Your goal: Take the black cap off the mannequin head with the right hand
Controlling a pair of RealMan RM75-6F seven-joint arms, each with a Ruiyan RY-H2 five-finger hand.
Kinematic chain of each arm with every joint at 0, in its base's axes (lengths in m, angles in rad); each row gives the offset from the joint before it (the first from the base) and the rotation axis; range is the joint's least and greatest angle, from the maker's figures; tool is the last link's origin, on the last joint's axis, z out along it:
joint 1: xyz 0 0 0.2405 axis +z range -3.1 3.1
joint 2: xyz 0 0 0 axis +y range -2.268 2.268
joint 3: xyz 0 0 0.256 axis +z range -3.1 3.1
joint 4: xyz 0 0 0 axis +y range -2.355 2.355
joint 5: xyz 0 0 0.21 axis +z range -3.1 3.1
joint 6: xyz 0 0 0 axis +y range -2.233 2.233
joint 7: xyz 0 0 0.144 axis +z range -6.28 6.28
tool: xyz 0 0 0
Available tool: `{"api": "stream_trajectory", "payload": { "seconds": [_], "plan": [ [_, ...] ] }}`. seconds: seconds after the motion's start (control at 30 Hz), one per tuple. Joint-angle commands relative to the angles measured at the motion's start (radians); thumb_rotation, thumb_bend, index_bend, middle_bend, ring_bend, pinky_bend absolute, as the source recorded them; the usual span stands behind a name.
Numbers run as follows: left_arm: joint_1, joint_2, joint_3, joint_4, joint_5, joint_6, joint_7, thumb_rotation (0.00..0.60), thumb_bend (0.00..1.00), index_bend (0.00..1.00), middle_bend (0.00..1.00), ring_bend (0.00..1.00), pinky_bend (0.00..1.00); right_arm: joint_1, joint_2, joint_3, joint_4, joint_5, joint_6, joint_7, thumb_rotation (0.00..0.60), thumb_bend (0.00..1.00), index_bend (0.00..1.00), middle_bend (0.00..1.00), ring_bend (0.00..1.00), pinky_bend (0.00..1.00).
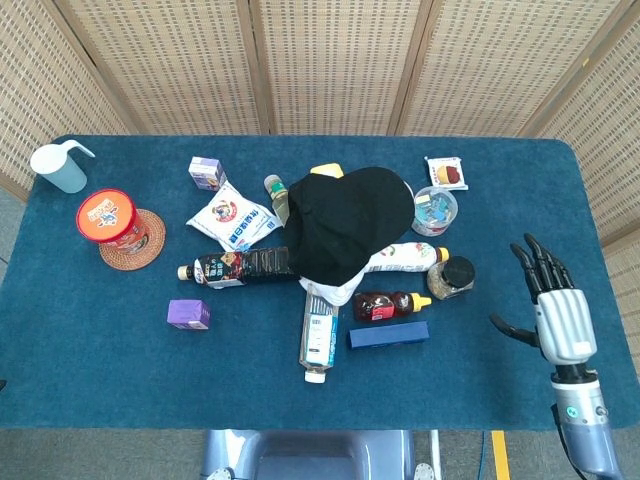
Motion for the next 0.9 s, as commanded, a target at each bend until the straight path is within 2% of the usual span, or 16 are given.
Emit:
{"api": "stream_trajectory", "payload": {
  "seconds": [0.03, 0.23, 0.4, 0.73, 0.9],
  "plan": [
    [0.001, -0.009, 0.004, 0.002, 0.006, -0.006, 0.009, 0.600, 0.00, 0.00, 0.00, 0.00, 0.07, 0.054, -0.038, 0.025, 0.029, 0.011, -0.050, 0.009, 0.600, 0.01, 0.02, 0.02, 0.09, 0.14],
    [0.002, -0.032, 0.006, 0.011, 0.002, -0.009, 0.014, 0.600, 0.00, 0.00, 0.00, 0.00, 0.07, 0.159, -0.133, 0.081, 0.108, 0.069, -0.140, -0.009, 0.600, 0.01, 0.00, 0.02, 0.09, 0.15],
    [-0.004, -0.044, 0.005, 0.006, -0.008, -0.028, 0.027, 0.600, 0.00, 0.00, 0.00, 0.00, 0.07, 0.229, -0.197, 0.127, 0.127, 0.126, -0.182, -0.056, 0.600, 0.00, 0.00, 0.02, 0.08, 0.15],
    [-0.011, -0.065, 0.002, 0.010, -0.024, -0.047, 0.045, 0.600, 0.00, 0.00, 0.00, 0.00, 0.07, 0.331, -0.282, 0.203, 0.105, 0.228, -0.217, -0.168, 0.600, 0.00, 0.00, 0.00, 0.05, 0.14],
    [-0.020, -0.071, -0.002, 0.013, -0.048, -0.068, 0.038, 0.600, 0.00, 0.00, 0.00, 0.00, 0.07, 0.372, -0.313, 0.217, 0.089, 0.265, -0.229, -0.231, 0.600, 0.00, 0.00, 0.00, 0.00, 0.11]
  ]
}}
